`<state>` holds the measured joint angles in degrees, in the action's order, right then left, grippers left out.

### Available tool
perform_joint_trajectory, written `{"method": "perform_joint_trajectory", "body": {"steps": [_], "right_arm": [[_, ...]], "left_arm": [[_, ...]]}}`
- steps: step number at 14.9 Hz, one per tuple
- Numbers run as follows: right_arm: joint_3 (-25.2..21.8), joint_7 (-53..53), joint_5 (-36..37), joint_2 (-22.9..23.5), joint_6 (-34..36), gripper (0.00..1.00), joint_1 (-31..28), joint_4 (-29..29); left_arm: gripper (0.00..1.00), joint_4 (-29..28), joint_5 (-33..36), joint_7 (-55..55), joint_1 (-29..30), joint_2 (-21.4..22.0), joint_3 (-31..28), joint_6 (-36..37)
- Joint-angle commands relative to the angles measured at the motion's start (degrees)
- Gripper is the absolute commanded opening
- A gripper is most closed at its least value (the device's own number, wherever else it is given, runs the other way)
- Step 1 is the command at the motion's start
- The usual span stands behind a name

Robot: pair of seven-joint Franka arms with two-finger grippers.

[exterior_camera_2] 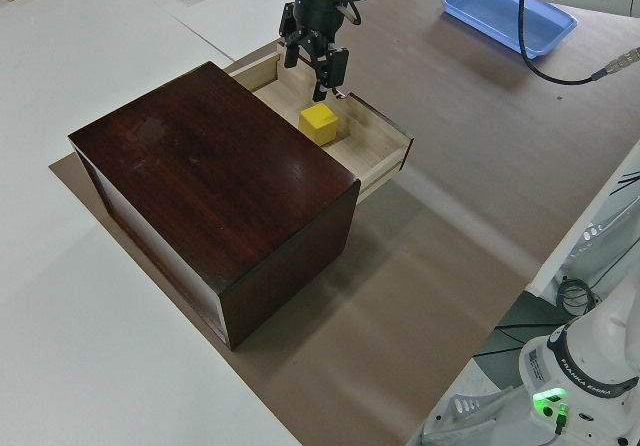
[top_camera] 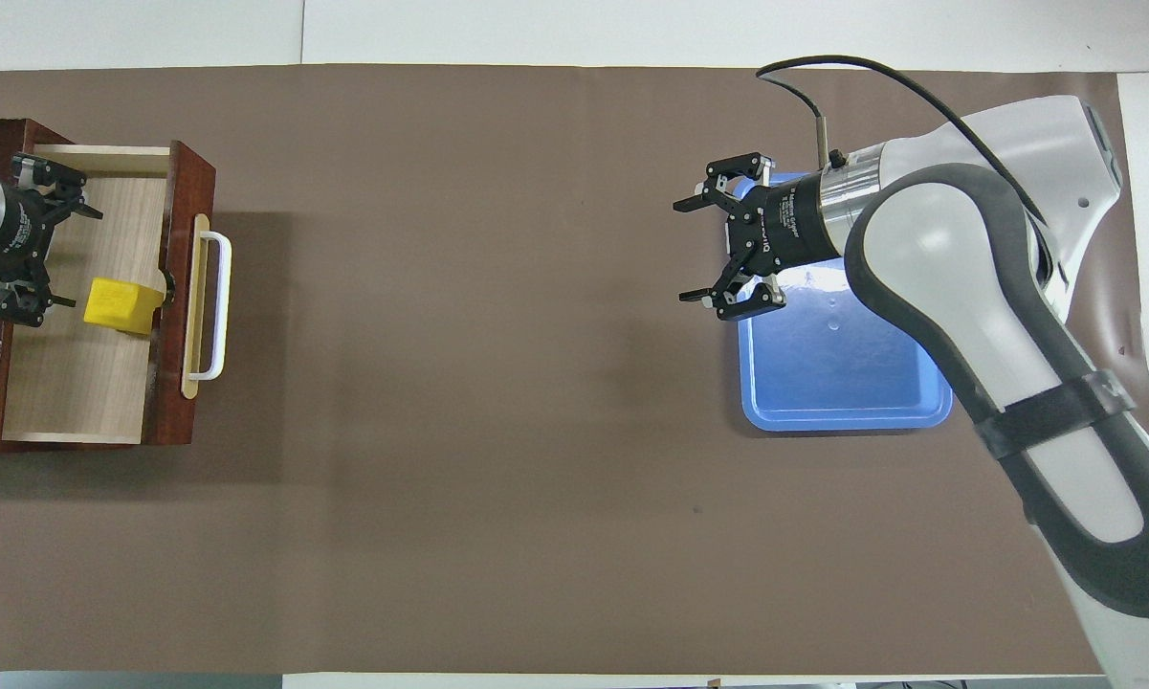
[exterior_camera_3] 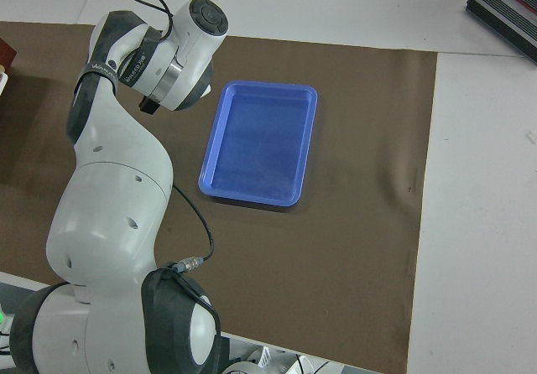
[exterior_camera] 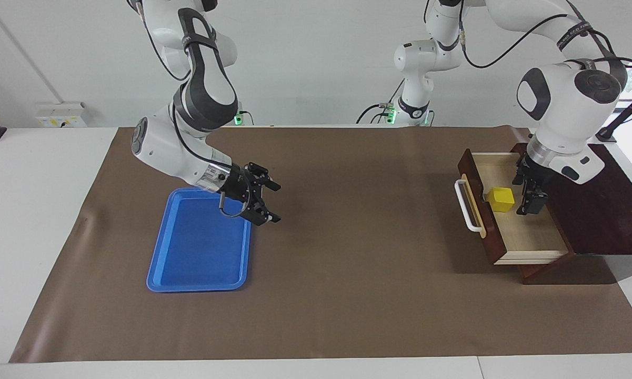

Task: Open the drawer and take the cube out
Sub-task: 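Release the handle and grasp the yellow cube with the left gripper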

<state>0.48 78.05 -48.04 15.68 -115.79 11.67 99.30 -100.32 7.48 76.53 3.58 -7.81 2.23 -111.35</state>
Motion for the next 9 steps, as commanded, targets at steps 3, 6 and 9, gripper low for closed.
{"method": "perform_joint_trajectory", "body": {"steps": [3,6,9], "right_arm": [[0.05,-2.02,-1.0,-1.8,0.48,1.0,-0.07,2.21],[0.05,-2.02,-1.0,-1.8,0.4,1.0,0.02,2.21],[0.05,-2.2,-1.0,-1.88,0.31,1.0,0.02,2.47]], "left_arm": [[1.0,-6.64,-0.71,3.45,2.83,3.06,0.41,-4.22],[1.0,-8.75,-0.63,8.89,2.75,2.71,0.5,-7.47],[1.0,-10.07,-0.63,12.4,2.57,2.71,0.5,-7.66]]}}
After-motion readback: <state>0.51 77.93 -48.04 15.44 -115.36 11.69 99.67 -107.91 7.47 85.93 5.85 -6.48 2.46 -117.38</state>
